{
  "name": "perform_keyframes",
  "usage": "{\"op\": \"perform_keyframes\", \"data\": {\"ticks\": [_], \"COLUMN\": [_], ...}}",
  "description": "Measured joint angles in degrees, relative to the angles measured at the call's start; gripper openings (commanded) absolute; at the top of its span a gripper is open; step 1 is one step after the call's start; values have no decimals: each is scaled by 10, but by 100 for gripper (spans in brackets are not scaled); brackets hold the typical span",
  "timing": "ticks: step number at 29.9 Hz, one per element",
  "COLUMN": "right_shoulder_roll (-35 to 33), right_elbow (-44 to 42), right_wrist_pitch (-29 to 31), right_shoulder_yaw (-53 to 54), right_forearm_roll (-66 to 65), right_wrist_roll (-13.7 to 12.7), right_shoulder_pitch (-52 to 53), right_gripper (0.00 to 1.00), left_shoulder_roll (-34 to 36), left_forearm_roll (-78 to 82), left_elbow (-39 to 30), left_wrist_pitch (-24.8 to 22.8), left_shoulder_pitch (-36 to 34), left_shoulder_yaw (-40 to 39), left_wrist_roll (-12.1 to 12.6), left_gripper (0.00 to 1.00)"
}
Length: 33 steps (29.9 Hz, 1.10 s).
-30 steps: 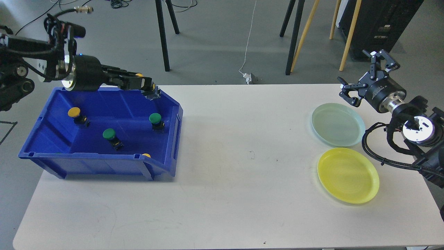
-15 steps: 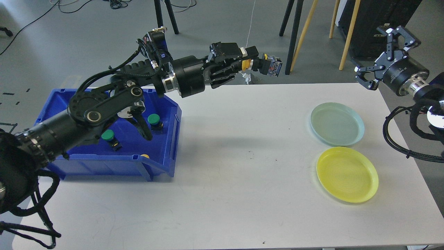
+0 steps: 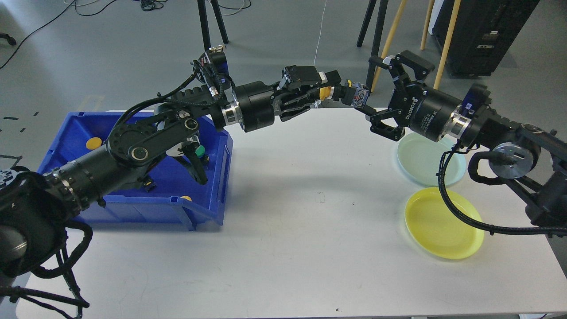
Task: Pass button and place on color plate
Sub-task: 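Move the right gripper toward the button held by the left gripper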
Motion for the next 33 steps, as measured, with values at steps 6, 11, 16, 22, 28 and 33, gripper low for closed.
{"op": "perform_keyframes", "data": {"ticks": [6, 11, 16, 22, 28, 33], "right_shoulder_roll": [-4, -6, -7, -7, 3, 29], "right_elbow": [32, 41, 44, 45, 38, 18], "right_wrist_pitch": [0, 0, 0, 0, 0, 0], "right_shoulder_yaw": [-6, -1, 11, 25, 27, 27], "right_forearm_roll": [9, 11, 11, 11, 11, 11], "right_wrist_roll": [-1, 2, 2, 2, 2, 3], "right_shoulder_pitch": [-6, -16, -27, -39, -42, -38], "right_gripper": [98, 95, 90, 75, 57, 24], "left_shoulder_roll": [-2, -5, -5, -6, -9, -9], "left_forearm_roll": [-3, -4, -5, -7, -7, -6], "left_elbow": [7, 18, 20, 26, 29, 29], "left_wrist_pitch": [0, 0, 0, 0, 0, 0], "left_shoulder_pitch": [2, 2, 2, 2, 2, 2], "left_shoulder_yaw": [-3, -5, -5, -5, -6, -5], "left_wrist_roll": [0, 0, 0, 0, 0, 0], "left_gripper": [3, 3, 4, 4, 4, 4]}}
